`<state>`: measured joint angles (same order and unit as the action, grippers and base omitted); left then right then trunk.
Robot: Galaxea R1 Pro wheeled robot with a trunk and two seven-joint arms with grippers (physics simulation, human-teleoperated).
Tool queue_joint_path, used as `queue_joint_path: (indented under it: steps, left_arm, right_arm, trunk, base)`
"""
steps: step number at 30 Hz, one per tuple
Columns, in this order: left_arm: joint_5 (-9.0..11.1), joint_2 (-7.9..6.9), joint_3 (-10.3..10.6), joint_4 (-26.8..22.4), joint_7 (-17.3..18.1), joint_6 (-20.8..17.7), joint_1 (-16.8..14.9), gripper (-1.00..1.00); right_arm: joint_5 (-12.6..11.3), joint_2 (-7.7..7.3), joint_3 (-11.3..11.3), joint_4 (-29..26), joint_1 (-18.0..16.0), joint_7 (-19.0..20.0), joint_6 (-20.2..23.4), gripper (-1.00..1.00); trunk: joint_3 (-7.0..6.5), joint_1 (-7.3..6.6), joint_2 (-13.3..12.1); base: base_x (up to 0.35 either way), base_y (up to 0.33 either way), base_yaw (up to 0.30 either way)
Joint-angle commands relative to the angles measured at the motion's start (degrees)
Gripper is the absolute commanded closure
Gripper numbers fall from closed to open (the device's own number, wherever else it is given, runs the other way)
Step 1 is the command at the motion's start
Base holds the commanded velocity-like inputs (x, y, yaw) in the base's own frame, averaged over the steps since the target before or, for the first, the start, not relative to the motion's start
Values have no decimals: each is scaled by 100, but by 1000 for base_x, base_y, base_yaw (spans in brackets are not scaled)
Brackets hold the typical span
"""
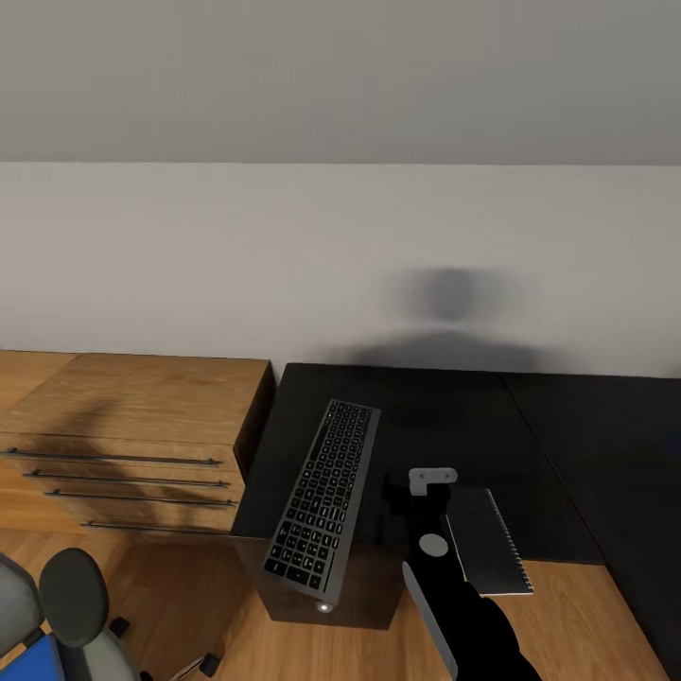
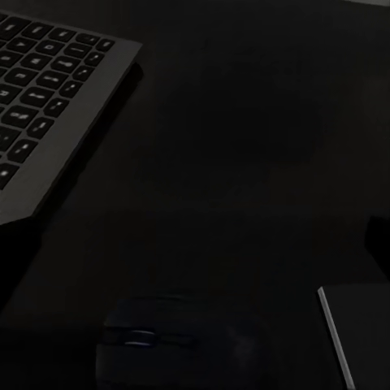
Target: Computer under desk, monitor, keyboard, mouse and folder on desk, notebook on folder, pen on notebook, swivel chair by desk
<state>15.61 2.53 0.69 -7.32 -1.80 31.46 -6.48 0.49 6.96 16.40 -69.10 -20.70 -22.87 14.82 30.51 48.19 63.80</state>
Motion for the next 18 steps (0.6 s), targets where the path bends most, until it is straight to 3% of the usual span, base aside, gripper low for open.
queue_joint_path:
  steps: [1, 10, 18]
  left_arm:
    - [4, 1, 10, 3, -19, 18, -3, -100]
    - [4, 1, 10, 3, -14, 18, -3, -100]
    - [4, 1, 10, 3, -19, 18, -3, -100]
  right_arm:
    - [5, -2, 12, -7, -4, -33, 43, -100]
    - [0, -2, 12, -7, -4, -25, 19, -100]
    - [4, -2, 12, -4, -4, -32, 21, -100]
  trunk:
    - [5, 0, 3]
    - [5, 0, 3]
    - [5, 0, 3]
  base:
    - [0, 0, 0]
    - [-25, 0, 0]
    - [-246, 0, 0]
